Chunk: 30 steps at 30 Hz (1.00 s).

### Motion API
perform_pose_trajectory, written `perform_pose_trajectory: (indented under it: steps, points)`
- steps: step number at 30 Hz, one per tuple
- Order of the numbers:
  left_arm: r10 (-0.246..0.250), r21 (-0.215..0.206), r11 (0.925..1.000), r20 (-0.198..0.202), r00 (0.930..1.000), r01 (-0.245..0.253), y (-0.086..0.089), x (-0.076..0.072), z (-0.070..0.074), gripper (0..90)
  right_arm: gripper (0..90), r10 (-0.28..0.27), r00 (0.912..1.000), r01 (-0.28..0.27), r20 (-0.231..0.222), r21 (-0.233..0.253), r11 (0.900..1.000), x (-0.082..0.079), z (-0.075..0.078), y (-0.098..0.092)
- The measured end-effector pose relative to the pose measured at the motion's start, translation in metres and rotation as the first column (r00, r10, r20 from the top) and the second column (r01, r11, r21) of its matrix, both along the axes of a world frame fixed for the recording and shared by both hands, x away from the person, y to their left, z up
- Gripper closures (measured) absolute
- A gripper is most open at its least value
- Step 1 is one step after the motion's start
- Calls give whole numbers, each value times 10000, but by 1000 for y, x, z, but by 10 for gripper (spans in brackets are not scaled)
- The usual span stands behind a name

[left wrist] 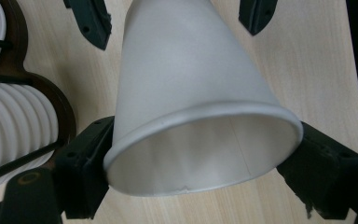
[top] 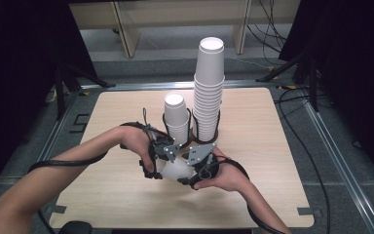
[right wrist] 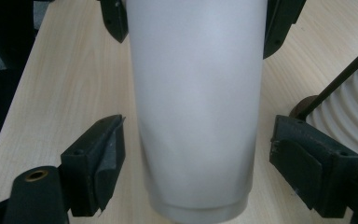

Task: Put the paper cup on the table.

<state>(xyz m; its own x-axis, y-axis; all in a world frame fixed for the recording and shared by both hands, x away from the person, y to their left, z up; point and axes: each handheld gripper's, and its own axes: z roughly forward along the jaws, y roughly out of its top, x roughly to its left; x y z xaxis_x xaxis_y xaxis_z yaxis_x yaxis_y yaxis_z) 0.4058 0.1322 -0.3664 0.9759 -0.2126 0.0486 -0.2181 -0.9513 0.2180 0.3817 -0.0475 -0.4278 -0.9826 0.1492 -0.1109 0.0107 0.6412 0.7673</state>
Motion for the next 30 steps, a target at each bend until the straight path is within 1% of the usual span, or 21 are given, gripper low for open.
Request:
perform_pose_trajectory:
  steps: [2, 6, 8, 9, 10, 11, 12, 13, 14, 15, 17, 18, 19, 20, 21, 23, 24, 28, 29, 30]
  points:
    - [-74, 52, 10000, 21, 10000, 74, -1, 0, 0, 165, 193, -29, 10000, 30, -66, 7, 10000, 0, -1, 1]
    - [-80, 75, 9999, -8, 10000, 80, -1, -1, -1, 165, 204, -4, 10000, 4, 86, -7, 10000, 1, -2, 3]
    - [-139, 124, 9998, -44, 9999, 140, -1, -1, -1, 165, 209, 32, 10000, -33, 46, 20, 10000, 1, -2, 3]
    - [-135, 99, 9999, -22, 9999, 135, -2, -1, -1, 165, 209, 22, 9999, -22, -128, 14, 10000, 0, -3, 4]
    - [-255, 215, 9994, 29, 9997, 255, -2, 0, 0, 165, 213, 41, 9998, -41, -172, 5, 10000, 0, -3, 4]
    - [-131, 80, 9999, -61, 9999, 131, -2, -1, -1, 165, 218, 128, 9999, -128, 20, 1, 9999, 1, -3, 5]
    - [-149, 104, 9998, -44, 9999, 150, -2, -1, -1, 165, 219, 104, 9999, -104, -41, 37, 9999, 0, -4, 6]
    - [-168, 123, 9998, -23, 9999, 168, -3, -1, -1, 165, 219, 145, 9999, -145, -10, 18, 9999, 1, -4, 6]
    - [-183, 143, 9997, -12, 9998, 183, -3, -1, 0, 165, 220, 105, 9997, -104, -216, 38, 9999, 0, -5, 7]
    - [-168, 98, 9998, -9, 9999, 168, -3, -1, 0, 165, 221, 209, 9998, -209, -15, 20, 9998, 1, -5, 8]
    - [-195, 88, 9998, -45, 9998, 195, -4, -2, 1, 165, 221, 161, 9999, -161, -40, 32, 9999, 1, -5, 8]
    - [-210, 52, 9998, -98, 9997, 210, -4, -2, 1, 165, 222, -152, 9985, 152, -530, -15, 9999, -3, -6, 8]
    - [-233, 28, 9997, -167, 9996, 234, -4, -2, 1, 165, 233, 152, 9994, -153, -302, -27, 9999, -1, -7, 10]
    - [-233, 28, 9997, -167, 9996, 234, -4, -2, 1, 165, 233, 152, 9994, -153, -302, -27, 9999, -1, -7, 10]
    - [-250, 31, 9997, -147, 9996, 250, -5, -2, 1, 165, 237, 172, 9997, -173, -181, -51, 9998, 0, -8, 10]
    - [-250, 39, 9997, -167, 9995, 251, -5, -2, 0, 165, 237, 130, 9997, -131, -196, -48, 9999, 0, -9, 10]
    - [-249, 65, 9997, -168, 9995, 250, -5, -2, 0, 164, 238, 143, 9991, -145, -390, -48, 9999, 0, -9, 10]
    - [-280, 43, 9996, -128, 9995, 281, -5, -3, 1, 165, 237, 94, 9991, -96, -405, -51, 9999, 0, -10, 11]
    - [-292, 37, 9996, -117, 9995, 293, -5, -3, 1, 165, 237, 193, 9995, -193, -231, -27, 9998, 1, -10, 11]
    - [-281, 45, 9996, -129, 9995, 282, -6, -3, 1, 165, 235, 178, 9997, -178, -172, -13, 9998, 1, -10, 11]
